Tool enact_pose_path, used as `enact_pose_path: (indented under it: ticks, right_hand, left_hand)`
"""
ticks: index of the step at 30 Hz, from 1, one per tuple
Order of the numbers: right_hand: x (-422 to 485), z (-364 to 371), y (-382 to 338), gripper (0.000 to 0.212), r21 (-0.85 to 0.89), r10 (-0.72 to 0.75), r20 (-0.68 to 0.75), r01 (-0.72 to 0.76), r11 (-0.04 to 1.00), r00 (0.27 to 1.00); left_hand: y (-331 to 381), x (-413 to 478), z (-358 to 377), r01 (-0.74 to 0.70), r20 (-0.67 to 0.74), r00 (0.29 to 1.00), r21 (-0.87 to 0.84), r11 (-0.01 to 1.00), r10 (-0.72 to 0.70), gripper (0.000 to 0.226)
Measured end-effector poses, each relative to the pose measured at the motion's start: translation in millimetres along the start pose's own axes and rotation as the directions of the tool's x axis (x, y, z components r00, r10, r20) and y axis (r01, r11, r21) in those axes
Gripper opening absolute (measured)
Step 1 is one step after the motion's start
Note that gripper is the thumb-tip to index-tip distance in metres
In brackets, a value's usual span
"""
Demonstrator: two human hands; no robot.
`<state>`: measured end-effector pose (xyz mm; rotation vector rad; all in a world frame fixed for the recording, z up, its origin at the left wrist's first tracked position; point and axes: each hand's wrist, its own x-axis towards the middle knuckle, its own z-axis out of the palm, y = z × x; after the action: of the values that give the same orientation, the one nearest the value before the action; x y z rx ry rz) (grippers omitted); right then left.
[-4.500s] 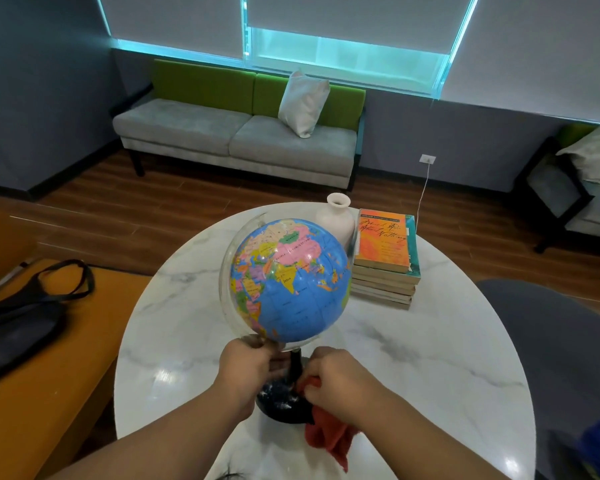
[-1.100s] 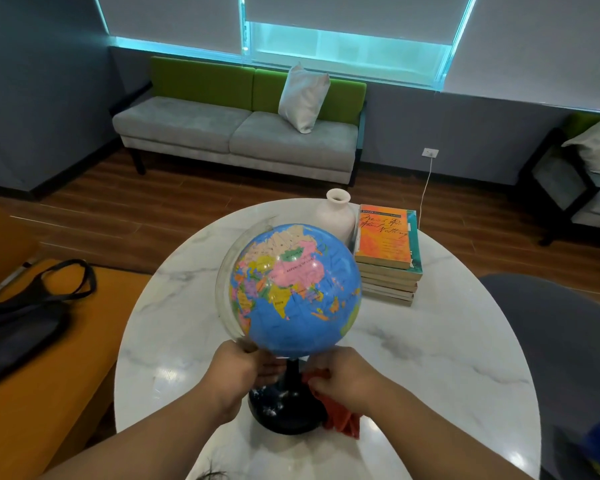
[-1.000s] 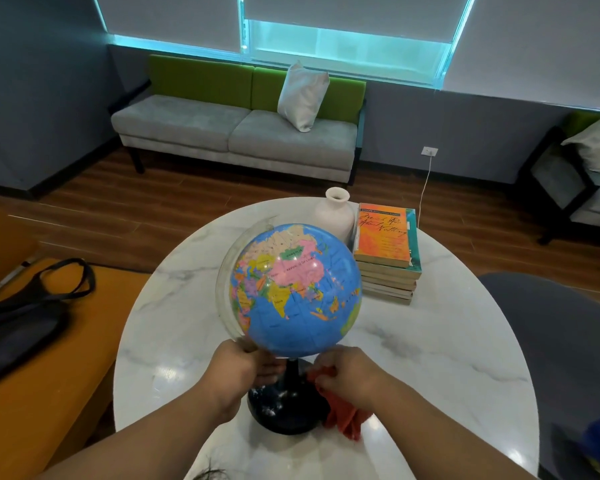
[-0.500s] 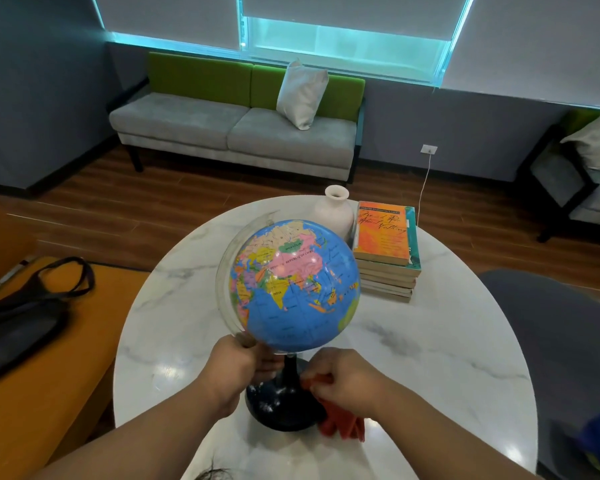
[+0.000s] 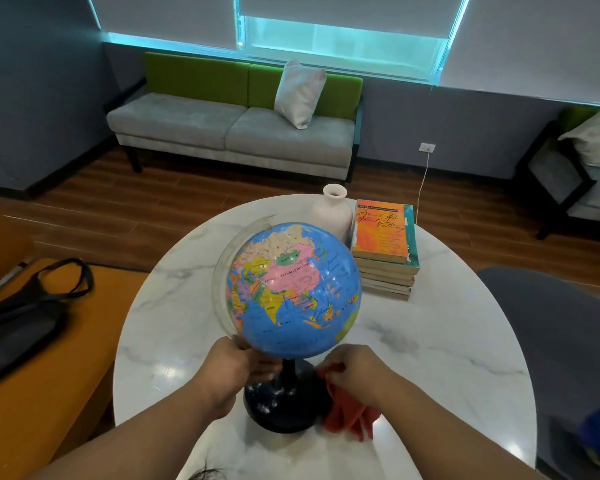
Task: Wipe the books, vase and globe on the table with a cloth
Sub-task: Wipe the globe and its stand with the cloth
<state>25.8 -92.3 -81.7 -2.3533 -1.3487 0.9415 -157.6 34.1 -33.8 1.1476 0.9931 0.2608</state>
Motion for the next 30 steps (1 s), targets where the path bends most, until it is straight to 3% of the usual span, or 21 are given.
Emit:
enact_pose_path:
  ticks: [4, 9, 13, 18, 23, 28, 30]
  right_hand:
    - [3, 4, -15, 0.025, 0.022, -0.098, 0.053, 0.097, 0.995, 0.994]
    - [9, 0, -8, 0.023, 0.01, 0.003, 0.028, -0.003, 1.0, 1.0]
    - [8, 4, -21, 0.024, 0.004, -0.13, 0.106, 0.131, 0.991, 0.986]
    - [13, -1, -17, 0.022, -0.018, -0.028, 0.123, 0.03, 0.999, 0.992]
    - [19, 7, -25, 0.03, -0.038, -0.126, 0.161, 0.134, 0.99, 0.979]
    - [22, 8, -18, 0.03, -0.06, -0.123, 0.008, 0.124, 0.991, 0.992]
    - [21, 9, -18, 0.033, -0.094, -0.167, 0.052, 0.171, 0.981, 0.985]
  left_hand:
    - [0, 2, -3, 0.001, -0.004, 1.0, 0.027, 1.0, -0.001, 0.013]
    - [0, 1, -2, 0.003, 0.005, 1.0, 0.023, 1.0, -0.003, 0.013]
    - [2, 2, -6, 0.002, 0.009, 1.0, 0.028, 1.0, -0.003, 0.013]
    - [0, 3, -6, 0.006, 0.011, 1.0, 0.025, 1.0, -0.006, 0.014]
    - [-1, 3, -11, 0.009, 0.001, 1.0, 0.037, 0.999, -0.009, 0.016]
    - [-1, 2, -9, -0.003, 0.011, 1.0, 0.034, 0.999, 0.003, 0.013]
    - [0, 2, -10, -0.014, 0.006, 1.0, 0.025, 1.0, 0.014, 0.013]
